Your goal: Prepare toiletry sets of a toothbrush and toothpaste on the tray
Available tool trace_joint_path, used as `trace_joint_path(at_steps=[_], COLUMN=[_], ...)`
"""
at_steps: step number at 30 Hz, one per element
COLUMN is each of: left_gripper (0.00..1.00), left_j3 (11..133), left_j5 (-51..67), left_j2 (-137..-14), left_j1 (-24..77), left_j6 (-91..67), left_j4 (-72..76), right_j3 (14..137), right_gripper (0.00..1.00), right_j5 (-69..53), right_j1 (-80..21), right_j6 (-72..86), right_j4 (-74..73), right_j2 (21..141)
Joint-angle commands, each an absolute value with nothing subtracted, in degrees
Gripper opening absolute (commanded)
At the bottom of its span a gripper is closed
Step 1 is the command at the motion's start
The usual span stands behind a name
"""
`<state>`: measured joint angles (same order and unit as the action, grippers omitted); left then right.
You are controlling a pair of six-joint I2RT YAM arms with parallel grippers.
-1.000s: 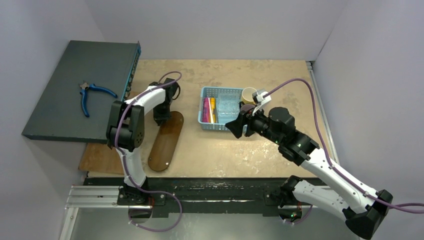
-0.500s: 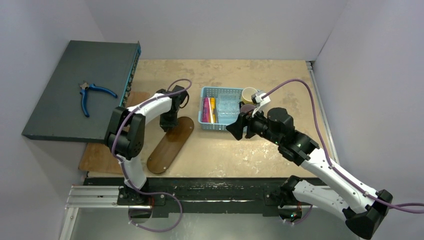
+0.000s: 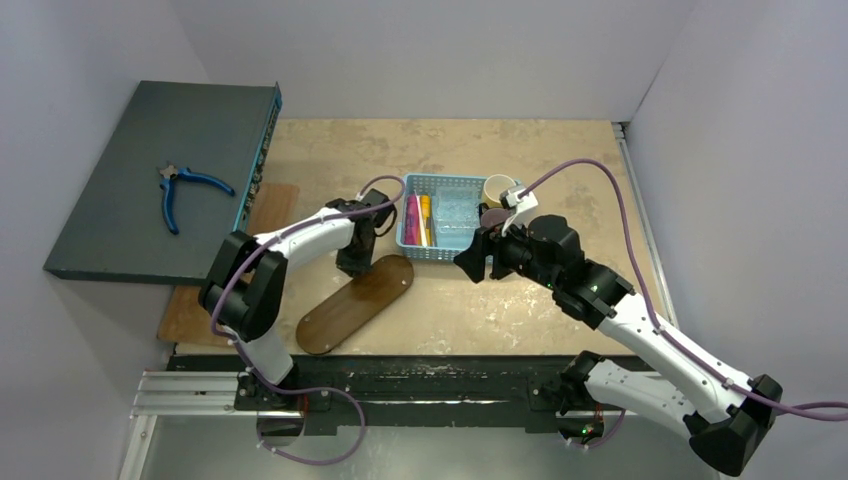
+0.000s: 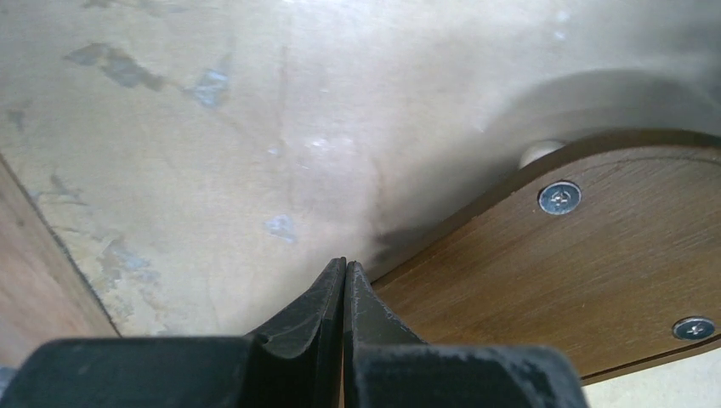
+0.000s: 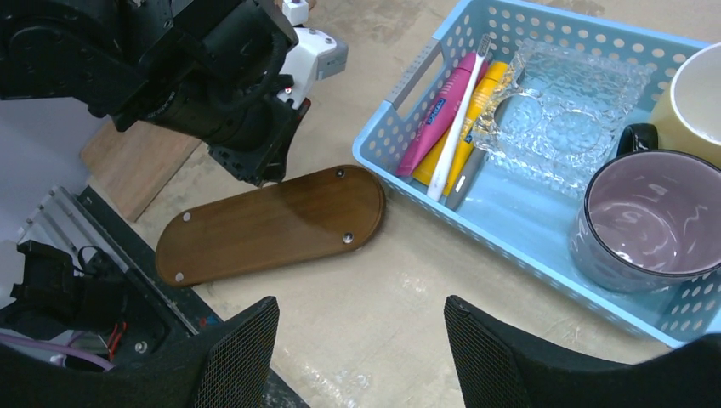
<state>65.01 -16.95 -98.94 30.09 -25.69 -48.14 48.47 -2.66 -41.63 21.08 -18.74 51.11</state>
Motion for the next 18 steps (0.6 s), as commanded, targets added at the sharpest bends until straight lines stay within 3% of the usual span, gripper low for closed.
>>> trace_joint_path(at_steps=[1,18], left_gripper=[0.00,0.00], left_j3=[63.55,65.02], left_j5=[-13.06,-5.31], left_j2=[-96.68,-95.90], left_j1=[33.36,46.62], left_j6=[-24.13,-23.56], left_j4=[-44.12,-36.14], right_j3=[47.79,42.17], right_gripper=[0.74,0.80], right_j5=[-1.08,0.22], right_j1=[-41.79,-41.80], right_j6=[22.41,28.89], right_j4=[-19.32,-19.73], right_j2=[51.34,55.68])
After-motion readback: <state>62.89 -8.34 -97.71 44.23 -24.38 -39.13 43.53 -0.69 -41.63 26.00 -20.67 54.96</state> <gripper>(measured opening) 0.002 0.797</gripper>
